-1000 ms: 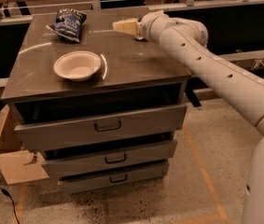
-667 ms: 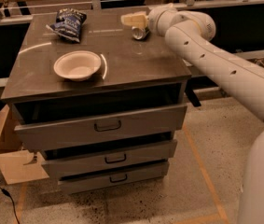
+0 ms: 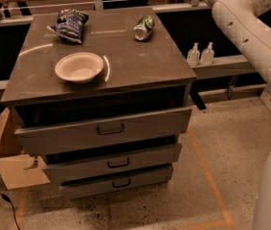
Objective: Pick green can from paper bowl and place on counter
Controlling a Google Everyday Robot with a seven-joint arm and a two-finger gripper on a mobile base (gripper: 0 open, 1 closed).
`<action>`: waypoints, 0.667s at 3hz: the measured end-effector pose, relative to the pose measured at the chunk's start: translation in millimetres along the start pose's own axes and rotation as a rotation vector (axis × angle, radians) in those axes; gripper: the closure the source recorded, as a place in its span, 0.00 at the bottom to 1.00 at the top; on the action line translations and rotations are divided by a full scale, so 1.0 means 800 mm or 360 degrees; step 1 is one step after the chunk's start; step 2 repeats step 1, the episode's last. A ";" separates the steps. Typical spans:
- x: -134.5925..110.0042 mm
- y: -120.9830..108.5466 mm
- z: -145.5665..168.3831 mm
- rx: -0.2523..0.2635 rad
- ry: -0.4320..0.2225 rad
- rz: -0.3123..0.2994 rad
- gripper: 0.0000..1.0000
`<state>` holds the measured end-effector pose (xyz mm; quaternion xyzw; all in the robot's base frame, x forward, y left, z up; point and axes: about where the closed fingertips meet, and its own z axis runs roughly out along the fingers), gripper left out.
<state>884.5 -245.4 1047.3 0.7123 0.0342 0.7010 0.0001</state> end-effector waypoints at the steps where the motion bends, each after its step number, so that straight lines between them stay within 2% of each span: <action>1: 0.005 0.010 -0.002 -0.0073 -0.0010 0.0079 0.00; 2: 0.005 0.010 -0.002 -0.0073 -0.0010 0.0079 0.00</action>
Offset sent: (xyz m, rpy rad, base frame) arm 0.0000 0.0000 0.0000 0.0000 0.0000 0.0000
